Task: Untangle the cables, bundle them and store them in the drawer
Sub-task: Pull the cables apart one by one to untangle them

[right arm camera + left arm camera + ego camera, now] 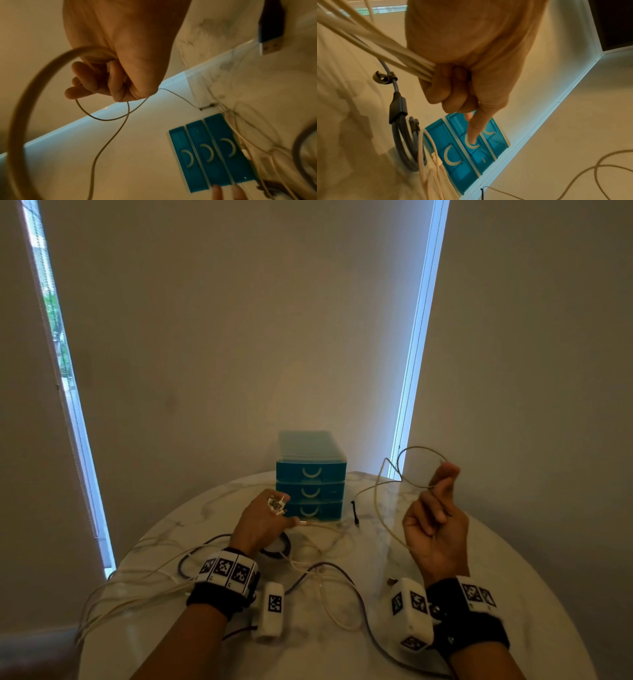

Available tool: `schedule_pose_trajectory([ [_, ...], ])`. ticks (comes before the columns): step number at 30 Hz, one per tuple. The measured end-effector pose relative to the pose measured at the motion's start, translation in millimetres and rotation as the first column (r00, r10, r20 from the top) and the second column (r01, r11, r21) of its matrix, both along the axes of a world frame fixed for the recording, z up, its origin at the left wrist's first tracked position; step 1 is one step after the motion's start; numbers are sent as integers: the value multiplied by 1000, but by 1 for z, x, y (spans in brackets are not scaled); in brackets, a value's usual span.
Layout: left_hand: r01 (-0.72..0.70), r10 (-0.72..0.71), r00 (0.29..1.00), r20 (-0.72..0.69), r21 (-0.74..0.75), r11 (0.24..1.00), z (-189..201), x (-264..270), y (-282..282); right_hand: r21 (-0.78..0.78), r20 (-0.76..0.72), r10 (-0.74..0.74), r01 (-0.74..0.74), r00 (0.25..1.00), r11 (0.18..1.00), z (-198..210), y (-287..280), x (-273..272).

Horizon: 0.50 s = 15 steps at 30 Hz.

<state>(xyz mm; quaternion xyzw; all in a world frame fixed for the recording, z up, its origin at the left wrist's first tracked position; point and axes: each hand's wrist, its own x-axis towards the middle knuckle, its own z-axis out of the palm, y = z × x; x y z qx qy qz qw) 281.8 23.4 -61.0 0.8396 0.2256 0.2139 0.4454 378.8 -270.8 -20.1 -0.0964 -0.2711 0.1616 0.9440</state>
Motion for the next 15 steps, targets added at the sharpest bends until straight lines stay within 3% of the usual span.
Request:
schedule_pose_trajectory([
  [3,68,-68,989,134,2,998,9,-8,-13,-28,-17,50,-51,999,998,3,11,-11],
  [10,116,-115,993,37,-16,993,24,-21,-33,-38,76,119,-116,990,992,0,19,-14],
  [15,15,-11,993,115,-35,999,28,-24,-30,-117,-85,-55,45,995,992,12,18,-15],
])
